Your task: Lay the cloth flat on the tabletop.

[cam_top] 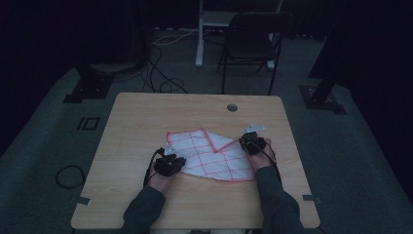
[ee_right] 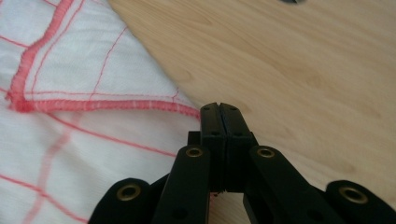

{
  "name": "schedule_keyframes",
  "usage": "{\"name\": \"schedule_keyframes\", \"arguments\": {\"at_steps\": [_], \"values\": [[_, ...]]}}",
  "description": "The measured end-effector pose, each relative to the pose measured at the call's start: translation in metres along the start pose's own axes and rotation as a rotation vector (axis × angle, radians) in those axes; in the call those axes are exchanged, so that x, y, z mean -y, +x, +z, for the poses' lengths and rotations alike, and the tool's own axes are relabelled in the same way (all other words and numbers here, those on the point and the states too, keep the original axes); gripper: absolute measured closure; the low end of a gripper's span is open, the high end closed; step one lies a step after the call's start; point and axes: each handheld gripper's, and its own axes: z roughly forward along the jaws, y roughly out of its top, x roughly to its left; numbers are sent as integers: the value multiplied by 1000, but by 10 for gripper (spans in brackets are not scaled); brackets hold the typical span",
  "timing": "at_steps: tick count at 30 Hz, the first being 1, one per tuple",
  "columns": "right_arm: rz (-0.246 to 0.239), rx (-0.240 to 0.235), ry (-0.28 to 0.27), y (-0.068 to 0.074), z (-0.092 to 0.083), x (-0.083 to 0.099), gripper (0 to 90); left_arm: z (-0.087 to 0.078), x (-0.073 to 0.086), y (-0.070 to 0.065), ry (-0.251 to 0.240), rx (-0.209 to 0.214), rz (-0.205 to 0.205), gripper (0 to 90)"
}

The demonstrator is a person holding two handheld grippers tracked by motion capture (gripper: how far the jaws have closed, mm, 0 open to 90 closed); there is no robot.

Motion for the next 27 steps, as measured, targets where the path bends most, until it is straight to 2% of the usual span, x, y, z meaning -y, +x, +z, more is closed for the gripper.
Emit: {"name": "schedule_keyframes", "arguments": {"at_steps": [3, 5, 6, 8, 11, 15, 18, 20, 24, 27], "values": [[44, 3, 16, -7, 2, 6, 900, 0, -1, 4, 0, -12, 1, 826], [56, 7, 39, -8, 4, 9, 896, 1, -2, 6, -1, -18, -3, 825], [46, 15, 53, -7, 6, 10, 891, 2, -3, 6, -1, -25, -1, 824], [24, 63, 76, -4, 8, 10, 865, 3, -5, 6, 1, -48, 10, 820], [28, 66, 70, -3, 7, 9, 757, 4, -7, 9, 4, -72, 6, 805], [-19, 0, -6, 3, 0, 6, 673, 6, -10, 13, 0, -83, 0, 779], [-52, -38, -43, 10, -2, 2, 631, 9, -14, 15, 4, -96, 13, 771], [-81, -73, -61, 16, -2, 0, 600, 12, -17, 17, 4, -103, 6, 769], [-152, -98, -49, 28, 4, -3, 550, 17, -22, 23, -5, -110, -17, 763], [-223, -60, -13, 36, 10, -6, 521, 20, -25, 27, -7, -109, -38, 762]]}}
